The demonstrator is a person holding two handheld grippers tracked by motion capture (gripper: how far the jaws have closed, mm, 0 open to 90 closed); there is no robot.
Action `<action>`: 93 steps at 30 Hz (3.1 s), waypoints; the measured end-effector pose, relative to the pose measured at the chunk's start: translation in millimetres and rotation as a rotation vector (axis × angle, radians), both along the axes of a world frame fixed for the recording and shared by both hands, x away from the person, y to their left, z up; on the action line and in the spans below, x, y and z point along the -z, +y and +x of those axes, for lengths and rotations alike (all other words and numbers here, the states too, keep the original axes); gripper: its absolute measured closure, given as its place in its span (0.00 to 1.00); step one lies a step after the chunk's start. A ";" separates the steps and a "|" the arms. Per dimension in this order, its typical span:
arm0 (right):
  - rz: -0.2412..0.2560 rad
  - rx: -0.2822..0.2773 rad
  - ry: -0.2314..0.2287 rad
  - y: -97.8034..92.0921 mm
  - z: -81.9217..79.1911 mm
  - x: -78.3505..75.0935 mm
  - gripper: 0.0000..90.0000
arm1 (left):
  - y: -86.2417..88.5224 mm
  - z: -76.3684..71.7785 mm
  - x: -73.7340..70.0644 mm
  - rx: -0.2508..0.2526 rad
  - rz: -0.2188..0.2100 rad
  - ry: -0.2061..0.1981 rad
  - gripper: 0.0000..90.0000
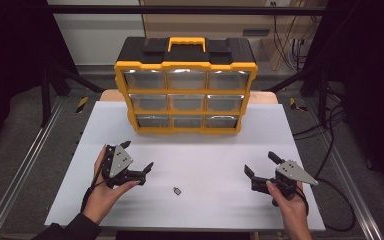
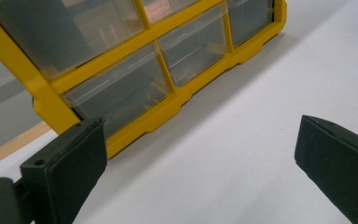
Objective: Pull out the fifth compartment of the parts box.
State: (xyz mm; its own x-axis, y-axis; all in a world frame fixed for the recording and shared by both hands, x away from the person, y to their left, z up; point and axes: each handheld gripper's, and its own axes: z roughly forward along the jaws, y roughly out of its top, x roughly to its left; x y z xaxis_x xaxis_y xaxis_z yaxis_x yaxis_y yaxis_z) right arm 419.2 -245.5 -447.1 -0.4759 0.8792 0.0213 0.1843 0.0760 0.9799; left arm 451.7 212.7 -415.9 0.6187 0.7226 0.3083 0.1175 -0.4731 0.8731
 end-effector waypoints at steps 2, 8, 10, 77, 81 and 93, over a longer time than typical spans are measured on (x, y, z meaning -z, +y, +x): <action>0.001 -0.001 0.004 -0.1 0.0 0.0 0.04 | -2.1 3.2 -1.9 0.011 -0.009 0.019 0.03; -0.014 0.001 0.027 -1.3 5.5 3.3 0.04 | -8.5 9.2 -6.4 0.041 0.075 0.014 0.03; -0.014 0.003 0.025 -1.1 5.3 3.1 0.04 | -10.0 11.6 -9.3 0.041 0.080 0.009 0.03; -0.076 -0.040 0.009 9.0 -3.6 -0.9 0.05 | -122.1 108.7 -48.4 -0.086 0.814 -0.631 0.66; -0.080 -0.039 0.008 9.3 -3.7 -0.7 0.05 | -121.4 112.5 -42.4 -0.083 0.849 -0.645 0.73; -0.079 -0.040 -0.004 7.3 -3.7 -1.2 0.05 | -126.9 114.6 -35.3 -0.102 0.907 -0.680 0.77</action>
